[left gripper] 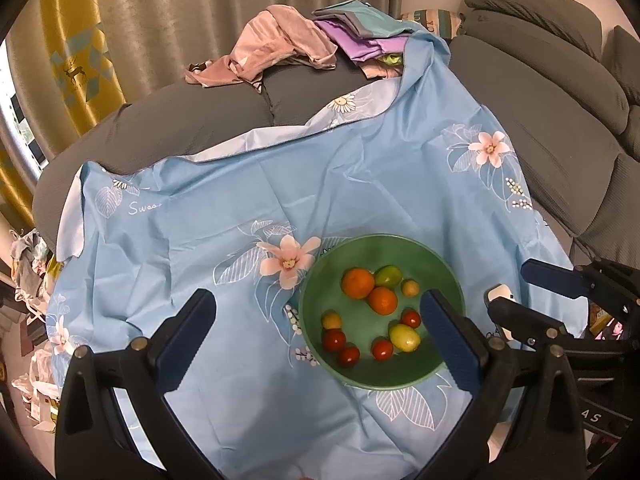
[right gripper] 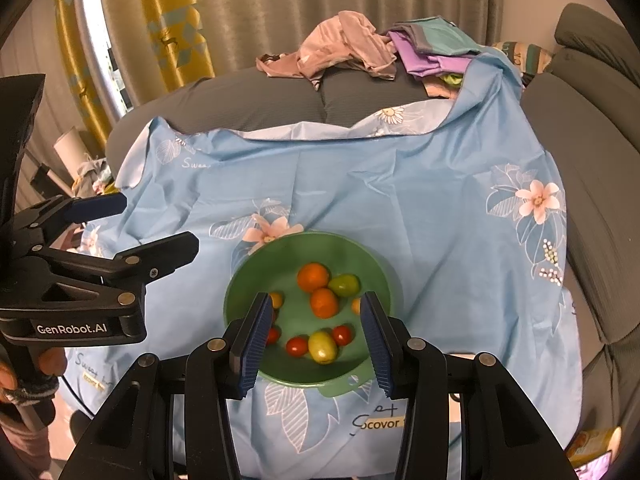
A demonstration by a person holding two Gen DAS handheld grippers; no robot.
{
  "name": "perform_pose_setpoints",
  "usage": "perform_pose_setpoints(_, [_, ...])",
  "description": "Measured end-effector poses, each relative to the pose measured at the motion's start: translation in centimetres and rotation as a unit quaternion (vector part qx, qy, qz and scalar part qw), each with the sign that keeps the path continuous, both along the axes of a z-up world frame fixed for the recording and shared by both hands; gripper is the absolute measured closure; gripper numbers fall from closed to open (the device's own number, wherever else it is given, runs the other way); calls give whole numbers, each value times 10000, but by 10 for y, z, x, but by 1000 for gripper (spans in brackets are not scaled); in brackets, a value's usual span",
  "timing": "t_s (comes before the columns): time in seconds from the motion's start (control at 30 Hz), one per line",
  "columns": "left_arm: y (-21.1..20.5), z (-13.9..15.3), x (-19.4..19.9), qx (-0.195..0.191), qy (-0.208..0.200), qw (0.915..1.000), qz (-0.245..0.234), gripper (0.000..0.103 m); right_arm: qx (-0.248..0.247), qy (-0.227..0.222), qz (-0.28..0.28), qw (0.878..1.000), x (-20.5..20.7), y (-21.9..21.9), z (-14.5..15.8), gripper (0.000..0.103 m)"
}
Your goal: Organize fruits
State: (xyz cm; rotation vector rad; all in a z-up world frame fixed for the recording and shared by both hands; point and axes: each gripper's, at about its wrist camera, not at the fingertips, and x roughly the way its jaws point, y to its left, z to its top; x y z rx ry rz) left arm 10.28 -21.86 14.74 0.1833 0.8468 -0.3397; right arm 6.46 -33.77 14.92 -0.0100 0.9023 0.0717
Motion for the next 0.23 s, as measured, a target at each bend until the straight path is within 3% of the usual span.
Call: perform_pose_setpoints(0.23, [-2, -2, 0, -12, -18, 10000, 27, 1, -8, -4, 20, 10000, 0, -1, 0, 57])
